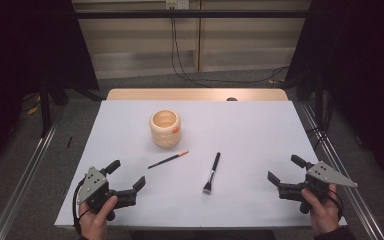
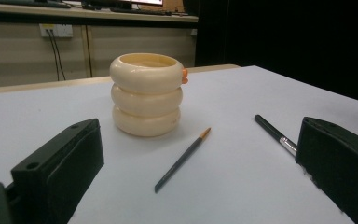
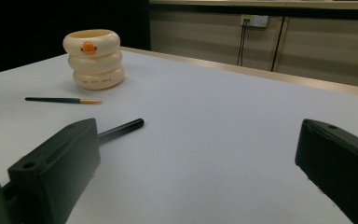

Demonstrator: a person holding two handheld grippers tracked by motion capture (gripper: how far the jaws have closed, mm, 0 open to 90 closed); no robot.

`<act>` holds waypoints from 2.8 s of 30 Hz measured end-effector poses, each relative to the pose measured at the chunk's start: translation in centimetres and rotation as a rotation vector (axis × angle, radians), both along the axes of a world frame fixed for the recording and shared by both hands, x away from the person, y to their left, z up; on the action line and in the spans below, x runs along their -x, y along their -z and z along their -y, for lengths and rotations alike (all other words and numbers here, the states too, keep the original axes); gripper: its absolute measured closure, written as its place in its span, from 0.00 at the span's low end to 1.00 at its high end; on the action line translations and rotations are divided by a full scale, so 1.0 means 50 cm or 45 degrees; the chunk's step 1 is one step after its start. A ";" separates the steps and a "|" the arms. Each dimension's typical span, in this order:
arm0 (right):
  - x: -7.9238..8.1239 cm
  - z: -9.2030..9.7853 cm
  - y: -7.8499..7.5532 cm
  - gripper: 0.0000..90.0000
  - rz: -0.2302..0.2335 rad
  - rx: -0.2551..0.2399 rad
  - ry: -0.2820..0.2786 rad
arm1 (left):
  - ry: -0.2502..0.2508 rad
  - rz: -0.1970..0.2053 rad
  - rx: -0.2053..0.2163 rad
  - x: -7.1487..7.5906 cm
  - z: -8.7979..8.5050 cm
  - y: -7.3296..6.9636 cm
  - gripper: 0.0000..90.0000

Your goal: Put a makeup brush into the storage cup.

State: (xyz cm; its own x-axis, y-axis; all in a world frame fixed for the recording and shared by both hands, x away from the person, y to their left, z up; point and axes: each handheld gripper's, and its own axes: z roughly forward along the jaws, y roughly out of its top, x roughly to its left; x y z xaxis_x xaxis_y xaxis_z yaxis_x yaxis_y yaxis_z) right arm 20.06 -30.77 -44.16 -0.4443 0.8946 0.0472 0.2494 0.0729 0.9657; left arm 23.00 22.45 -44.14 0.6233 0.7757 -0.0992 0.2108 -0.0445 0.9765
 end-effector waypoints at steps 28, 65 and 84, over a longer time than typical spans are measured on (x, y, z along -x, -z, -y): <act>-0.005 0.003 0.004 0.00 -0.018 -0.019 -0.028 | 0.039 -0.008 -0.083 -0.001 0.008 -0.002 0.01; -0.007 -0.016 -0.002 0.00 0.004 -0.018 -0.087 | 0.172 0.040 -0.144 -0.038 0.064 -0.058 0.01; -0.006 -0.015 -0.002 0.00 0.009 -0.021 -0.086 | 0.219 0.026 -0.145 -0.097 0.097 -0.092 0.01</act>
